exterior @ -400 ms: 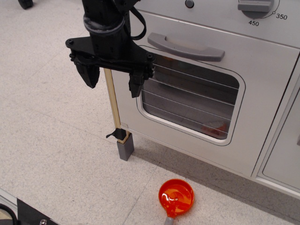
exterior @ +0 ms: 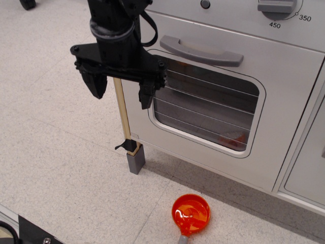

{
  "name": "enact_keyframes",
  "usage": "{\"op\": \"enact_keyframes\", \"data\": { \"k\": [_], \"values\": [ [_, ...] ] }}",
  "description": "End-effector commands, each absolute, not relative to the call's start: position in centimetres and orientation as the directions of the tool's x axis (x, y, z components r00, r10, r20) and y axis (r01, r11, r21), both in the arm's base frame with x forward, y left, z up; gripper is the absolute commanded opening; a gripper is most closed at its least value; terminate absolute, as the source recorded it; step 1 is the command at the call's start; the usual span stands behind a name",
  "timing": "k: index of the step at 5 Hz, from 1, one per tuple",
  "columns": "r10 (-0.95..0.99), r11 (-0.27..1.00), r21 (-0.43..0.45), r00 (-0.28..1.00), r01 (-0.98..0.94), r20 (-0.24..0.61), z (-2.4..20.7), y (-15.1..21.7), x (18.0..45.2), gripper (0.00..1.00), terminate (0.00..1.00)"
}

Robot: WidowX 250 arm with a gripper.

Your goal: Open oven

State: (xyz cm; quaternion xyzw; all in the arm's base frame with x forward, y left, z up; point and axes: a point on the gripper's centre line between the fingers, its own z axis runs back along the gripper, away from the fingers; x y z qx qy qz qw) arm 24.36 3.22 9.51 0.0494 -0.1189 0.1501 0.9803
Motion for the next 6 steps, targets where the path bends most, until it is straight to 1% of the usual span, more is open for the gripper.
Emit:
{"op": "enact_keyframes", "data": {
  "k": [1,2,3,4,5,6],
  "values": [
    [0.722,0.691,-0.245,0.630,-0.680,0.286,11.8,3.0,30.5,1.00,0.00],
    [0.885,0.465,-0.377,0.413,-0.801,0.213,12.3,4.0,31.8,1.00,0.00],
    [0.976,0.214,-0.425,0.177,-0.880,0.125,12.4,5.1,33.1,1.00,0.00],
    [0.995,-0.035,-0.400,-0.069,-0.916,0.069,11.4,5.8,34.0,1.00,0.00],
    [0.989,-0.137,-0.381,-0.148,-0.914,-0.001,10.4,5.8,34.9,1.00,0.00],
    [0.992,-0.127,-0.383,-0.127,-0.915,-0.026,9.8,5.0,35.2,1.00,0.00]
  ]
}}
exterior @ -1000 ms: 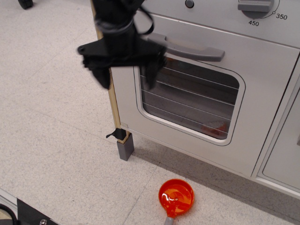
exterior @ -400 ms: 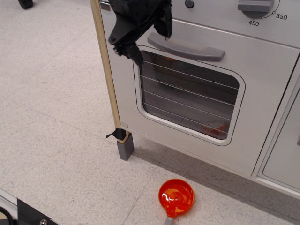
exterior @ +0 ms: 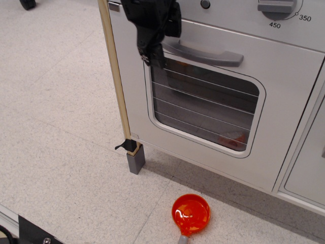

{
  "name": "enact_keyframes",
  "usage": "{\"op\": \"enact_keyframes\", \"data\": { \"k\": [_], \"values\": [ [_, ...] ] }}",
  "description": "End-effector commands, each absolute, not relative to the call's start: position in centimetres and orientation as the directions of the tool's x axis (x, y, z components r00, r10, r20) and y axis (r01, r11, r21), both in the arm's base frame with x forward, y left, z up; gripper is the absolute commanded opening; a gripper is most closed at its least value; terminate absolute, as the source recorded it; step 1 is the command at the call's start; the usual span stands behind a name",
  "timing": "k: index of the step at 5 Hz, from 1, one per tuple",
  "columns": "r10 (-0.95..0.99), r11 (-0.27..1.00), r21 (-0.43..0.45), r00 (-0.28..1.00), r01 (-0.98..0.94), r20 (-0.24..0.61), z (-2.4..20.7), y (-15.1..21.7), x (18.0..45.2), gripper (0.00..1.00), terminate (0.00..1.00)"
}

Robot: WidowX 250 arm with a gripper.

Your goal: Open oven

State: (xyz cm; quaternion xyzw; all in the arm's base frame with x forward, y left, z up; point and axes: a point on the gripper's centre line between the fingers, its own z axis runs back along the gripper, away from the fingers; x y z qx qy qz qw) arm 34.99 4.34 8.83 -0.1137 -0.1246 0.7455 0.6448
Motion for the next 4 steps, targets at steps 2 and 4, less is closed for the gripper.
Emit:
{"op": "enact_keyframes", "data": {
  "k": [2,4],
  "values": [
    [0.997,-0.065,-0.389,-0.045,-0.919,-0.061,9.1,3.6,35.3,1.00,0.00],
    [0.998,-0.031,-0.405,-0.007,-0.914,-0.060,7.5,2.8,35.7,1.00,0.00]
  ]
}}
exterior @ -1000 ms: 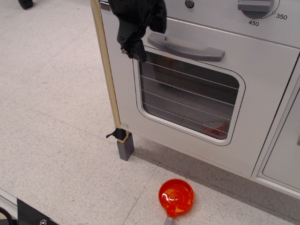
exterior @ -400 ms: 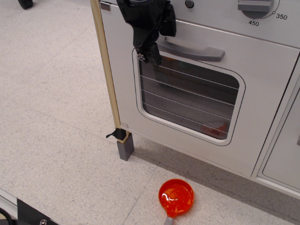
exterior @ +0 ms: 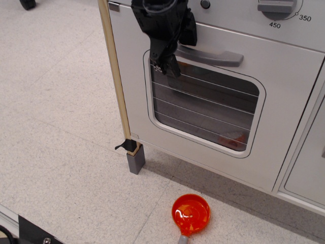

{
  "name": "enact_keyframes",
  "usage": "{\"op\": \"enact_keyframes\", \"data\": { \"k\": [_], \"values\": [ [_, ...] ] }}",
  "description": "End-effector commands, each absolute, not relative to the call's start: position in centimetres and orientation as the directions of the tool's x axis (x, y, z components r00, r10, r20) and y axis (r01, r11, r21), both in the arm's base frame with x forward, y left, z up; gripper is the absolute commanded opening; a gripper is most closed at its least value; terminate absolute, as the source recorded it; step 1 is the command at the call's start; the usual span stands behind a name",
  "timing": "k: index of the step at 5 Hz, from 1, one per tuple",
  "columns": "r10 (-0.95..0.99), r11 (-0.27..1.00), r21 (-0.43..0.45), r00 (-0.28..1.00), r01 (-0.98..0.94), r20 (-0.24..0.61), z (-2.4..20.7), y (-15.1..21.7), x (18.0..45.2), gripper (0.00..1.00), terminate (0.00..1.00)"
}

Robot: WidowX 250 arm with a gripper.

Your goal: Open oven

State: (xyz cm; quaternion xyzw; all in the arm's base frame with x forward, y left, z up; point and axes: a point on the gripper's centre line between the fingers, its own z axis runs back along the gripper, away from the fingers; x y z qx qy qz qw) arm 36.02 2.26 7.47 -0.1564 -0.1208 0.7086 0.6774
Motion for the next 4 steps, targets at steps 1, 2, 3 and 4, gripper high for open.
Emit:
{"op": "enact_keyframes", "data": {
  "k": [1,2,3,4],
  "values": [
    [0.999,0.001,-0.422,0.021,-0.907,-0.043,7.0,2.4,35.2,1.00,0.00],
    [0.999,0.010,-0.449,0.025,-0.893,-0.026,7.0,2.2,34.8,1.00,0.00],
    [0.998,0.017,-0.419,0.038,-0.908,-0.040,7.2,2.6,33.9,1.00,0.00],
    [0.996,0.043,-0.390,0.069,-0.920,-0.053,7.8,3.5,32.5,1.00,0.00]
  ]
}}
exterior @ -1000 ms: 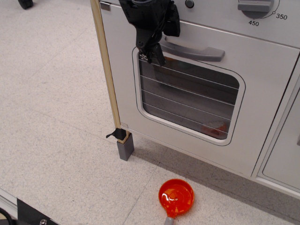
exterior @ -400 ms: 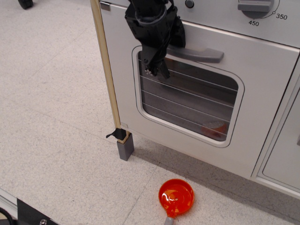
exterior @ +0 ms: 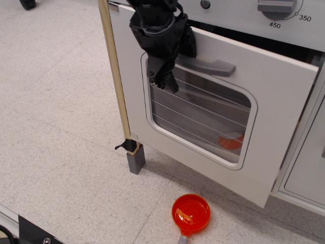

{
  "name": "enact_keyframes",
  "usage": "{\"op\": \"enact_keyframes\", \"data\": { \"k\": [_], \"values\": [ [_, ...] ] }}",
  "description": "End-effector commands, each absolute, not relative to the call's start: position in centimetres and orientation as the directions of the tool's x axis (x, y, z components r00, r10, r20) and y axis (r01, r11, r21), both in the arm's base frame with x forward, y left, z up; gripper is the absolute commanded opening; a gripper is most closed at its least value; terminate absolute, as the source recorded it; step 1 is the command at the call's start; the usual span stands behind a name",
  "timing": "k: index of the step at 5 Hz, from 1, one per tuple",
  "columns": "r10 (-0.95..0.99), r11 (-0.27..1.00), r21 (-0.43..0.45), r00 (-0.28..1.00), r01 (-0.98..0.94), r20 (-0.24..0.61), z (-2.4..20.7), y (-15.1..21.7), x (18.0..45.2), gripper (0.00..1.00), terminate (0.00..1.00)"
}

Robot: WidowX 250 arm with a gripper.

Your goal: Open oven

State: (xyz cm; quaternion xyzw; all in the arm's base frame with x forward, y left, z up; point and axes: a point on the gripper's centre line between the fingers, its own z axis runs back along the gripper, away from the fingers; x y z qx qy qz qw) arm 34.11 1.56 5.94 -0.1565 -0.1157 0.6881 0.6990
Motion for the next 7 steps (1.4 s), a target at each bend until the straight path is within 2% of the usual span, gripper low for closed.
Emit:
{"op": "enact_keyframes", "data": {
  "k": [1,2,3,4,5,7],
  "values": [
    [0.996,0.063,-0.387,0.081,-0.920,-0.029,7.8,4.7,31.1,1.00,0.00],
    [0.982,0.181,-0.399,0.188,-0.899,0.021,9.4,5.5,30.7,1.00,0.00],
    [0.954,0.291,-0.482,0.287,-0.827,0.085,13.0,4.9,31.4,1.00,0.00],
    [0.933,0.337,-0.542,0.349,-0.770,0.084,15.3,4.2,32.2,1.00,0.00],
    [0.932,0.332,-0.590,0.353,-0.736,0.083,16.4,3.1,32.9,1.00,0.00],
    [0.959,0.229,-0.524,0.283,-0.820,-0.025,14.4,0.0,35.5,1.00,0.00]
  ]
}}
